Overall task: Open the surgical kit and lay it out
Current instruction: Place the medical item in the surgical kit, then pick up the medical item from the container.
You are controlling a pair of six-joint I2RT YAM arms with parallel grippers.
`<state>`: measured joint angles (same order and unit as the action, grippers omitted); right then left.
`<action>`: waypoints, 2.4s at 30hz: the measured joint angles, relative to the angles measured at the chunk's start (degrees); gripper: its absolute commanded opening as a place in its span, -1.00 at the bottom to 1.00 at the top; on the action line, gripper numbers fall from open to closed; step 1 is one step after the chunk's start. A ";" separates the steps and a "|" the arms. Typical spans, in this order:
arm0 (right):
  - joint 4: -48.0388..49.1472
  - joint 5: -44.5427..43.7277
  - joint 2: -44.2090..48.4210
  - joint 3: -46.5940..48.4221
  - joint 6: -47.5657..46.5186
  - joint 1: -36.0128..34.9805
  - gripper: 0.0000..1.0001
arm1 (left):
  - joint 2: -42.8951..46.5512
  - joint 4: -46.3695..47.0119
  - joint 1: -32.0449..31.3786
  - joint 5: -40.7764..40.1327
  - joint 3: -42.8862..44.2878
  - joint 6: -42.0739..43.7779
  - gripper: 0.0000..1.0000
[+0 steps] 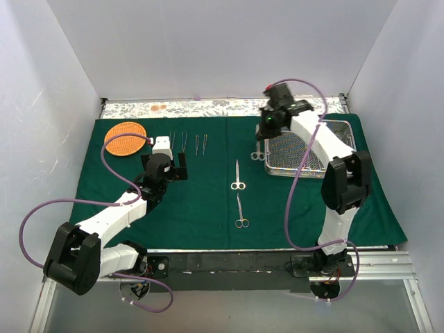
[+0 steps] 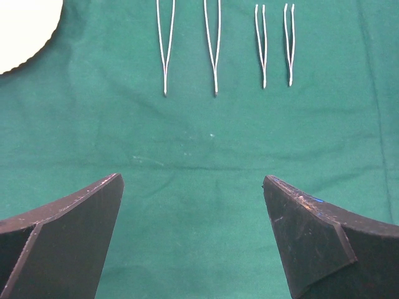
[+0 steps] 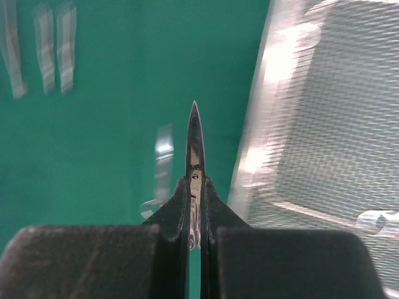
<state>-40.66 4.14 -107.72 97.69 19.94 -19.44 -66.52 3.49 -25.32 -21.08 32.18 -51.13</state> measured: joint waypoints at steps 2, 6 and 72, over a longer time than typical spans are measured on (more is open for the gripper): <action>0.04 -0.87 0.00 -0.11 2.36 -4.63 -0.97 | 0.00 0.00 -0.11 -0.61 0.00 0.00 0.92; 1.03 -1.40 -0.09 -1.86 7.54 -13.33 -0.97 | 0.00 0.04 -0.72 -2.12 -0.09 0.00 0.92; 3.45 -10.93 -3.37 1.68 -0.55 -4.74 0.14 | 0.55 1.64 -6.43 -6.47 -1.51 1.29 0.92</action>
<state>-37.21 -6.79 -111.09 99.37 19.40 -24.18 -65.98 5.13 -31.75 -27.55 30.68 -49.84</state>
